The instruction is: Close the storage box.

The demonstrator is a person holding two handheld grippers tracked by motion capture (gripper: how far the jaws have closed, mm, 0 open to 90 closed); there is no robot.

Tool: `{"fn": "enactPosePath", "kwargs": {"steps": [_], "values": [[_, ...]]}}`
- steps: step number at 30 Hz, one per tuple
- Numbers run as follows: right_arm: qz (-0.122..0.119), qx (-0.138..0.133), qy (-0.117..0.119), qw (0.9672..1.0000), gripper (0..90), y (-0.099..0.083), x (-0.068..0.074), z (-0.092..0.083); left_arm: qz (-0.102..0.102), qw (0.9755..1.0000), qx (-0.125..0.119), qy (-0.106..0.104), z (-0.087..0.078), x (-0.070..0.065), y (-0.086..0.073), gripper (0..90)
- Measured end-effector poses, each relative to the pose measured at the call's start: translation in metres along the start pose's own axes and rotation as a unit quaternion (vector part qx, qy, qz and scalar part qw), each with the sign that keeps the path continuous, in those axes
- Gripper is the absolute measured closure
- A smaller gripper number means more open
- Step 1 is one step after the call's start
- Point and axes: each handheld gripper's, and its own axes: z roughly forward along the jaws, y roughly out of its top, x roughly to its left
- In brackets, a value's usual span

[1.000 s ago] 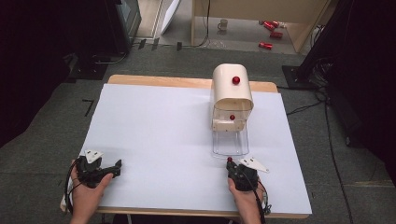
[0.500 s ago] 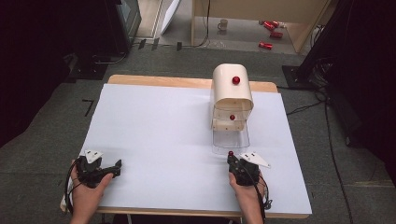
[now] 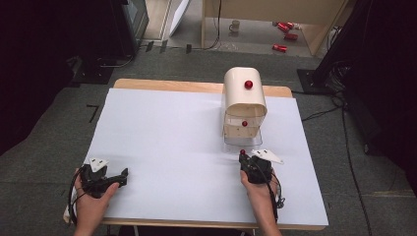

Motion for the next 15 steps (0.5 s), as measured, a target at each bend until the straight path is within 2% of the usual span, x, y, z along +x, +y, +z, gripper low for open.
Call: {"fn": "enactPosePath", "kwargs": {"steps": [15], "values": [[0.000, 0.006, -0.009, 0.9999, 81.3, 0.016, -0.004, 0.024, 0.000, 1.0000, 0.000, 0.000, 0.000, 0.000, 0.000, 6.3]]}}
